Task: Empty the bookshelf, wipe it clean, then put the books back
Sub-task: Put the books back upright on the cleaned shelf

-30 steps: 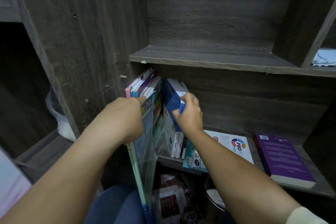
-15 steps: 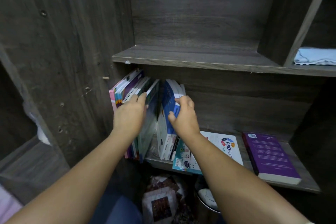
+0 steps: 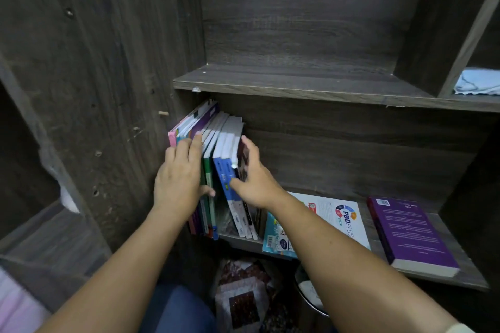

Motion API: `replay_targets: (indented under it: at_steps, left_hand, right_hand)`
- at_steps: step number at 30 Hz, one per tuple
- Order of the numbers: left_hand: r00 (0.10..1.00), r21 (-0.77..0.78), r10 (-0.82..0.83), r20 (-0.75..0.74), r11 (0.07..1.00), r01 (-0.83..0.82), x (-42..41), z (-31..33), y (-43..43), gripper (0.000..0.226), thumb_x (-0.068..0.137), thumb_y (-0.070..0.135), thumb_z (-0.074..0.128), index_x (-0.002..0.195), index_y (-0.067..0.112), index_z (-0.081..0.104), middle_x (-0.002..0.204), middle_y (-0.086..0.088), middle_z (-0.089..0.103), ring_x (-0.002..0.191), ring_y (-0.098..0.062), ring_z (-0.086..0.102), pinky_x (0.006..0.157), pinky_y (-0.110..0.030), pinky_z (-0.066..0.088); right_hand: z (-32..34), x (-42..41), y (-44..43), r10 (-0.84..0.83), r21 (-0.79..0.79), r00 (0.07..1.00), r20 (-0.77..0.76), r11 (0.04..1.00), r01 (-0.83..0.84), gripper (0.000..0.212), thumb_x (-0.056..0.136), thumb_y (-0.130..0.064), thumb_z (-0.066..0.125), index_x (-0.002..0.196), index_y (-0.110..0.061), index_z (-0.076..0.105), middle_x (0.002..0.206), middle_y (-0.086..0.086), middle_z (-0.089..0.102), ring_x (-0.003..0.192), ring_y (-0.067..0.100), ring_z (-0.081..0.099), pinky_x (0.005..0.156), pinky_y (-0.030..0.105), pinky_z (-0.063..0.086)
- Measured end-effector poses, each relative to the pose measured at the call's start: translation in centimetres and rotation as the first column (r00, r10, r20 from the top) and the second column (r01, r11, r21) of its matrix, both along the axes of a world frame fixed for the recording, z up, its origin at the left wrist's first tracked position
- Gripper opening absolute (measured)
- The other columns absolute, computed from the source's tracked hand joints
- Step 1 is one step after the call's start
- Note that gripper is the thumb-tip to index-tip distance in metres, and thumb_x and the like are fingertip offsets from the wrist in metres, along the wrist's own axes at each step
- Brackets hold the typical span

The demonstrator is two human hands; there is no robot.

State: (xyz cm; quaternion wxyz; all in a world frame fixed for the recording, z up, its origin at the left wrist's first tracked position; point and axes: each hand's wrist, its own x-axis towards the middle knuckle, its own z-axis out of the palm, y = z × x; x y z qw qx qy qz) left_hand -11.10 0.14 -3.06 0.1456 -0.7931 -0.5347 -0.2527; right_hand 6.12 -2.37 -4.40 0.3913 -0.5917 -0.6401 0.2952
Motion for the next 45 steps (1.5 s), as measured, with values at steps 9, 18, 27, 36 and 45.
replay_targets:
  at_steps: [9,18,27,36,45]
  left_hand:
    - [0.998,0.036,-0.069,0.012,0.997,0.068,-0.6,-1.1,-0.3,0.095,0.049,0.021,0.094,0.132,0.011,0.050,0.125,-0.012,0.051,0.099,-0.032,0.054,0.067,-0.044,0.054]
    - [0.999,0.133,-0.017,0.036,0.991,0.012,4.3,-2.0,-3.0,0.082,0.056,0.024,0.087,0.130,0.016,0.052,0.133,-0.015,0.045,0.115,-0.033,0.036,0.088,-0.051,0.038]
    - [0.949,0.010,-0.298,-0.101,0.954,0.300,13.3,-8.0,-5.5,0.065,0.062,0.039,0.080,0.120,0.018,0.060,0.114,-0.006,0.056,0.104,-0.031,0.048,0.082,-0.044,0.038]
    - [0.860,-0.615,-0.480,-0.170,0.734,0.289,18.8,-15.8,-7.0,0.055,0.085,0.039,0.065,0.130,0.018,0.042,0.129,-0.006,0.043,0.122,-0.026,0.043,0.099,-0.040,0.043]
    - [0.847,-0.574,-0.446,-0.290,0.789,0.219,20.0,-16.5,-7.3,0.065,0.097,0.011,0.046,0.154,0.021,0.014,0.156,-0.012,0.025,0.136,-0.042,0.034,0.109,-0.047,0.032]
  right_hand:
    - [-1.3,0.7,-0.5,0.029,-0.220,0.986,0.164,0.975,0.008,0.088,0.089,-0.014,0.059,0.152,-0.042,0.006,0.094,0.008,0.064,0.061,0.016,0.060,0.057,0.036,0.050]
    - [-1.7,5.4,-3.2,-0.046,-0.142,0.905,0.424,0.983,0.116,0.057,0.089,-0.015,0.059,0.143,-0.025,0.043,0.140,0.006,0.052,0.127,0.024,0.049,0.106,0.035,0.042]
    - [-4.4,14.3,-12.4,-0.182,-0.154,0.729,0.660,0.917,0.369,0.046,0.090,-0.025,0.054,0.136,-0.026,0.050,0.142,0.003,0.048,0.125,0.026,0.050,0.100,0.036,0.045]
    - [-10.6,19.3,-16.4,-0.133,-0.351,0.729,0.671,0.810,0.470,0.045,0.088,-0.024,0.058,0.132,-0.023,0.051,0.133,0.008,0.054,0.120,0.029,0.052,0.099,0.040,0.047]
    - [-12.0,19.3,-14.2,-0.253,-0.290,0.720,0.646,0.791,0.539,0.063,0.088,-0.015,0.060,0.143,-0.029,0.032,0.125,0.014,0.054,0.111,0.034,0.057,0.090,0.041,0.050]
